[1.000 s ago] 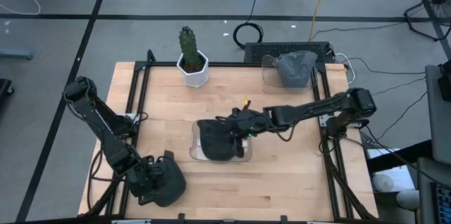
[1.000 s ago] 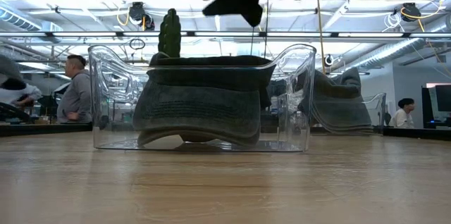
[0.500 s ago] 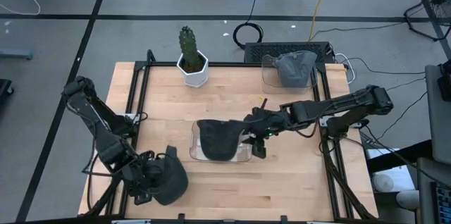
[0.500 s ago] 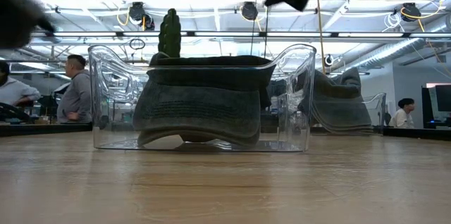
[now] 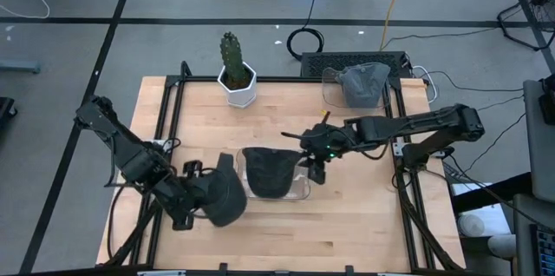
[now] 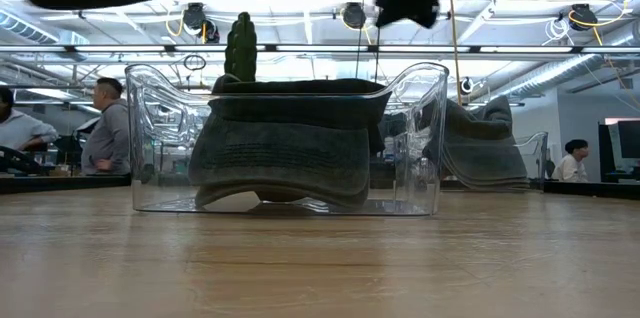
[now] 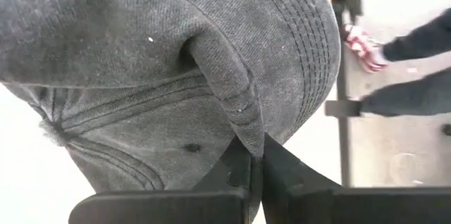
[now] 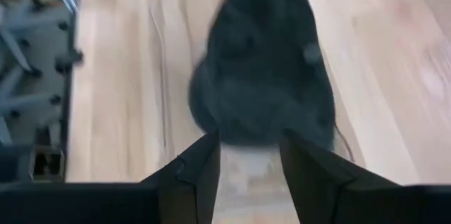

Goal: Pick & Place hat
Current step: Put the black cap into the bottom transparent bin

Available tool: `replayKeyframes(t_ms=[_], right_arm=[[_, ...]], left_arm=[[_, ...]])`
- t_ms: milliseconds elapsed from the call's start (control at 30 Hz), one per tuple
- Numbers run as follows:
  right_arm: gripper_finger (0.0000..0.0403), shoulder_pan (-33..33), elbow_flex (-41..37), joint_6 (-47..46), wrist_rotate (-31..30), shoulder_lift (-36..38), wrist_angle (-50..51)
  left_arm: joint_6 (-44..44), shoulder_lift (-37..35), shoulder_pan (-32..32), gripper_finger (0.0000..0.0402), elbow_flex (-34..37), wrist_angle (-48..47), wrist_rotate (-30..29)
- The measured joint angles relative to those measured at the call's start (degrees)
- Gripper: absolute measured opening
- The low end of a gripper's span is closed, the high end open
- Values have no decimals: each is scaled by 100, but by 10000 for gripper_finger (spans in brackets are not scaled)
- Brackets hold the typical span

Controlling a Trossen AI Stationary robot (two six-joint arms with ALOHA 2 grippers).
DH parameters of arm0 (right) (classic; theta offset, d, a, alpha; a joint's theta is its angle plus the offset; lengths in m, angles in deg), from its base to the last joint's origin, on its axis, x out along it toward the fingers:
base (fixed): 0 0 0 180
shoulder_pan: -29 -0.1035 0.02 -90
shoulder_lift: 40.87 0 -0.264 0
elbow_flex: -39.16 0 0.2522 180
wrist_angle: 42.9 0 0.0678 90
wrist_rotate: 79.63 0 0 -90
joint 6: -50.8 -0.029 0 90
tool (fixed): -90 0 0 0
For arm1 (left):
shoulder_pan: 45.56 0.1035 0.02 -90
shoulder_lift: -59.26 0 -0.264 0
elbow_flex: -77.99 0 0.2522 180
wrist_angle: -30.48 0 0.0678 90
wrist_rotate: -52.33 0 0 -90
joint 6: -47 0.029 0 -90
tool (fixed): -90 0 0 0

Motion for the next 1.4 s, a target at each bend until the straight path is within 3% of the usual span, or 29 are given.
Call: replayKeyframes(t_ms=[267, 633, 867, 1100, 1400], right_arm=[[122, -275, 2, -347, -580, 461, 1113], [114, -378, -554, -1564, -924, 1298, 1439], [110, -511, -1522, -2595, -907, 2146, 845], [108, -672, -2507, -3438, -906, 2967, -516], [97, -850, -2927, -3921, -918, 3490, -649]], left_arm=[[1578, 7, 794, 5, -343, -351, -1050], [3853, 1065, 1633, 6, -1476, -331, -1457], [4295, 1916, 1896, 13, -1810, -664, -2050], [4634, 2410, 1840, 15, -1808, -783, -1858], [4150, 2396, 1682, 16, -1810, -780, -1593]])
